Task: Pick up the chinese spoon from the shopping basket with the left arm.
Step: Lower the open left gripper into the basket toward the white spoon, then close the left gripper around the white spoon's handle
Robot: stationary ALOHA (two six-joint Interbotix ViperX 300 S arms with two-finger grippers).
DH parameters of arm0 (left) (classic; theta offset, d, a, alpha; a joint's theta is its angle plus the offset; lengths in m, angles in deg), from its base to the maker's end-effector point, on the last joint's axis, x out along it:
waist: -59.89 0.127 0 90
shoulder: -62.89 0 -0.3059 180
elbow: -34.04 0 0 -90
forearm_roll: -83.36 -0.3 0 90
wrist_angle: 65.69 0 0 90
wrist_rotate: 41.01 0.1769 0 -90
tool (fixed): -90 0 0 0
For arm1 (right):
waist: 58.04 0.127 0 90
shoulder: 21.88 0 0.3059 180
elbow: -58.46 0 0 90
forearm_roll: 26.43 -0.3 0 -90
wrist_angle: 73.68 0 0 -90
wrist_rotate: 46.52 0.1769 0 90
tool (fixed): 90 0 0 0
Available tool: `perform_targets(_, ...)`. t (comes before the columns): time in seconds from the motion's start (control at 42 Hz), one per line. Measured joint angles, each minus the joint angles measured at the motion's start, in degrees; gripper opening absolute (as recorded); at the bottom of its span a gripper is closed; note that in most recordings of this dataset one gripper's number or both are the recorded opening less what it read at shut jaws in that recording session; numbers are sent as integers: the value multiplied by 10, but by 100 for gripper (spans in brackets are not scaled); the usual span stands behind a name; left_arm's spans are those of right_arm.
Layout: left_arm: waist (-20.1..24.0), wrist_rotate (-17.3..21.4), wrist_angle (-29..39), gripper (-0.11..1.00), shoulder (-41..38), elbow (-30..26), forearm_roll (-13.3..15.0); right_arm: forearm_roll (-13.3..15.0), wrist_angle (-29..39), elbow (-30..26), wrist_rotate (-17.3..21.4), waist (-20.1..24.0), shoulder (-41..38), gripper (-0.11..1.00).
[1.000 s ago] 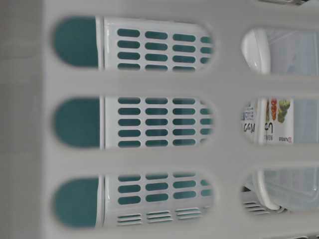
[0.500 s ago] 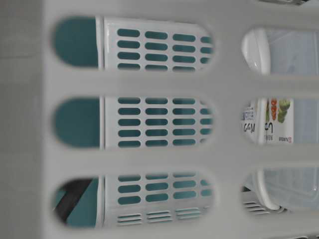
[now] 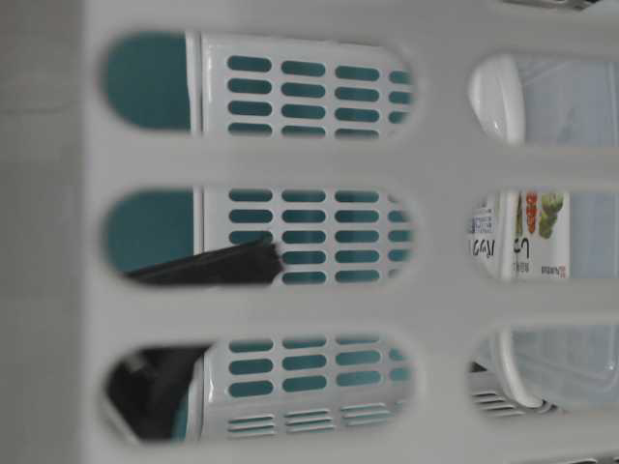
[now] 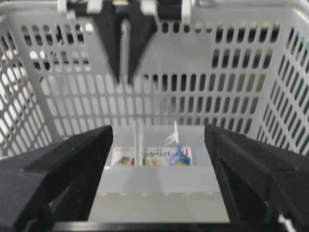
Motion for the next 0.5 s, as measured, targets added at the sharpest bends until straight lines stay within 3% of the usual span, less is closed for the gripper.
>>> perform_targets(0.048,0,-11,7,62,-14,-6,0,-1,-6,1,0,0,1,73)
perform_targets(0.071,0,-12,9,64,-16,-6,0,-1,-9,0,0,0,2,73)
perform_targets(0.119,-1,-25,15,80,-32,-14,0,-1,-11,0,0,0,3,73)
perform_targets(0.19,-1,-39,17,89,-49,-20,0,-1,-16,0,0,0,3,73)
perform_targets(0.5,-1,-67,20,85,-120,-31,0,0,-20,0,0,0,3,73)
